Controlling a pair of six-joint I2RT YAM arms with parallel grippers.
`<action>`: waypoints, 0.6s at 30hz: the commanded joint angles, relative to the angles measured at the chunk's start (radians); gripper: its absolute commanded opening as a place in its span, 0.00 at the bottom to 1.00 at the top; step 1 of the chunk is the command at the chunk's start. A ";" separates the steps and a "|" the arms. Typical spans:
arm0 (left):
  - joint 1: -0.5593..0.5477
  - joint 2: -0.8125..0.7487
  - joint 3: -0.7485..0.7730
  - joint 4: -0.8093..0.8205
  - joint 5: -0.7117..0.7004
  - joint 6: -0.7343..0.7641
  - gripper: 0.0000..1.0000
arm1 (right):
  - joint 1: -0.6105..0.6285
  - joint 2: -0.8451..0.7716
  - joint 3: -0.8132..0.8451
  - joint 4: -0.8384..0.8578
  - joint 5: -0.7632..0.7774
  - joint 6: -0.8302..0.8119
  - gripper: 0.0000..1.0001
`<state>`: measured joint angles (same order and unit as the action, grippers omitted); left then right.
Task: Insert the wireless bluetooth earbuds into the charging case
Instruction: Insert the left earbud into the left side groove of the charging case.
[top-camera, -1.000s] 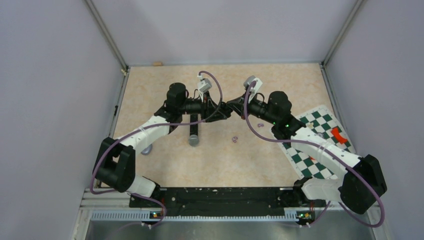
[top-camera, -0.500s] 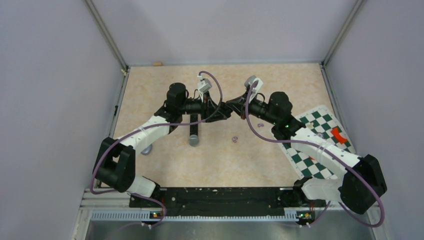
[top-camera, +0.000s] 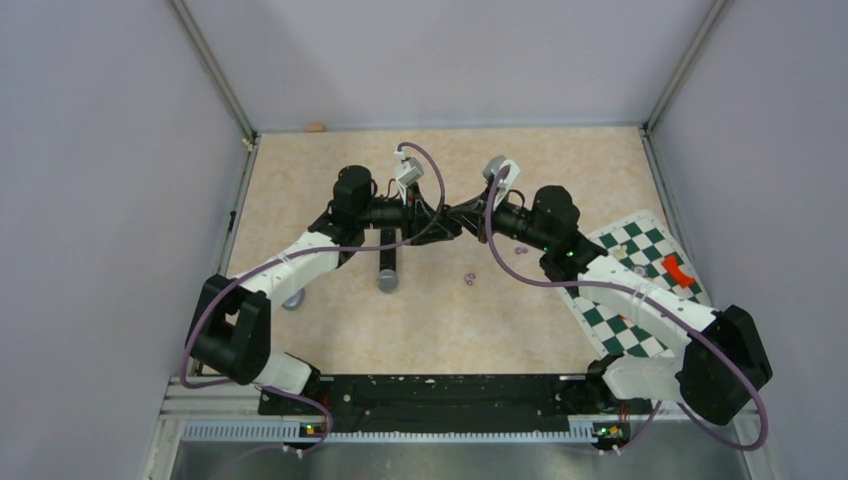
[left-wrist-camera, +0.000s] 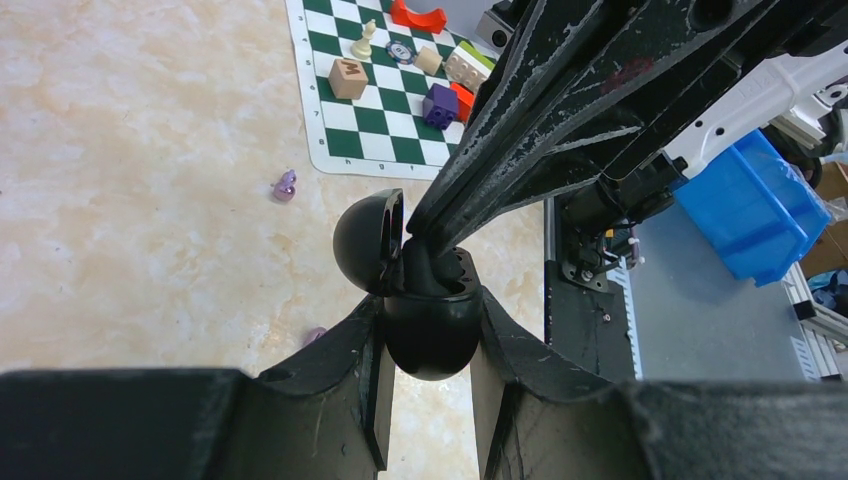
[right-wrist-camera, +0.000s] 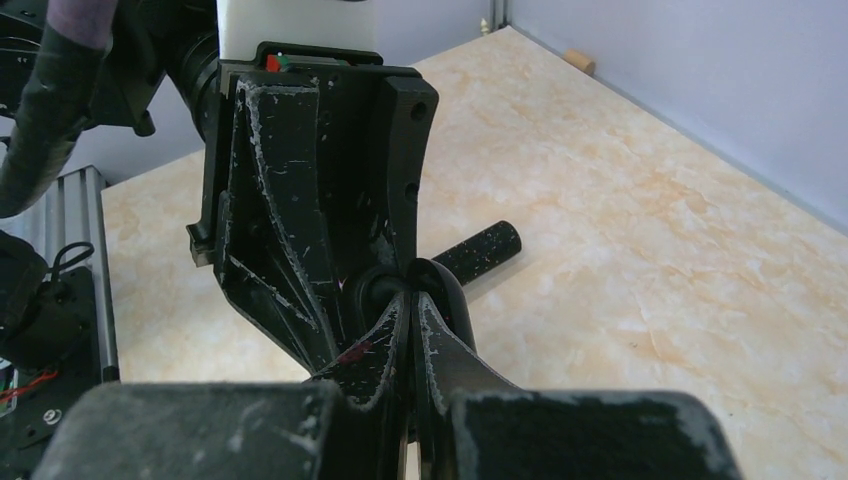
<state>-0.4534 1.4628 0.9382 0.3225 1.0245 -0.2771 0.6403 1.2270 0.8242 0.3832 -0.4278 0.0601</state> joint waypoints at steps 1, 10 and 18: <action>0.000 -0.028 -0.005 0.063 0.020 -0.001 0.00 | 0.020 0.005 -0.007 0.050 -0.040 -0.008 0.00; -0.001 -0.033 -0.009 0.061 0.021 0.005 0.00 | 0.016 -0.017 0.032 0.003 -0.068 -0.001 0.10; 0.000 -0.032 -0.007 0.061 0.022 0.006 0.00 | -0.065 -0.099 0.075 -0.036 -0.060 0.054 0.24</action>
<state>-0.4534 1.4624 0.9310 0.3237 1.0317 -0.2779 0.6193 1.2030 0.8352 0.3405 -0.4740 0.0811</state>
